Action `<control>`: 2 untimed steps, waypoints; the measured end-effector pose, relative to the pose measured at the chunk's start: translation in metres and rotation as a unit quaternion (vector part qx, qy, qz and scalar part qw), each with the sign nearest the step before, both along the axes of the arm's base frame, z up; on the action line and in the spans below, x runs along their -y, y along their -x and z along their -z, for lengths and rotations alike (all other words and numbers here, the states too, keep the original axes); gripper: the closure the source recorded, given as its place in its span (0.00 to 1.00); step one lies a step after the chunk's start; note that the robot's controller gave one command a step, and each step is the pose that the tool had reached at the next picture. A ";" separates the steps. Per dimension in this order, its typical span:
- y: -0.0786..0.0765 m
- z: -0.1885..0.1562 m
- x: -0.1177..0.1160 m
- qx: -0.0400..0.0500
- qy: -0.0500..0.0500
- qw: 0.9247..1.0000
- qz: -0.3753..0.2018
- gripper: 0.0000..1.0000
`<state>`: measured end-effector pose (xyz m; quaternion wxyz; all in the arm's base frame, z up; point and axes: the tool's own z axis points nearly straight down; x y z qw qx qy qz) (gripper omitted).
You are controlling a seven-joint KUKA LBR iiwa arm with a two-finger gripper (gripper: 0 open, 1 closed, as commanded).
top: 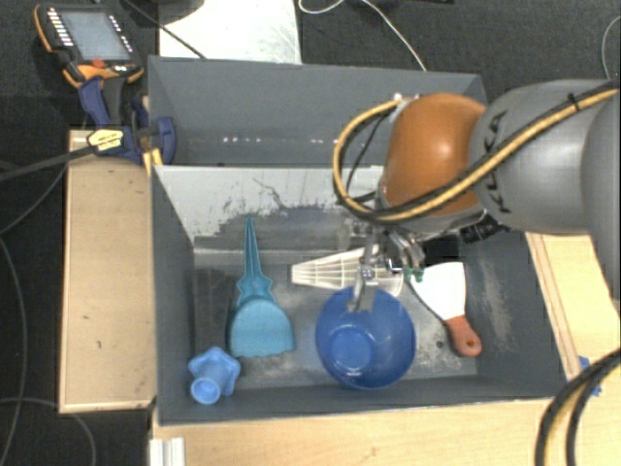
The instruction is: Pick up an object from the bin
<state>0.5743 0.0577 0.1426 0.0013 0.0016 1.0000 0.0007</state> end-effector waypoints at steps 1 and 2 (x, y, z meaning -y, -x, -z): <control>0.000 0.000 0.000 0.000 0.000 1.000 0.000 0.00; -0.001 0.005 0.002 0.003 -0.001 1.000 0.004 0.00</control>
Offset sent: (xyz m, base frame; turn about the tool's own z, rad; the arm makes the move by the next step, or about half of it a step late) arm -0.0060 -0.0340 -0.0685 0.0966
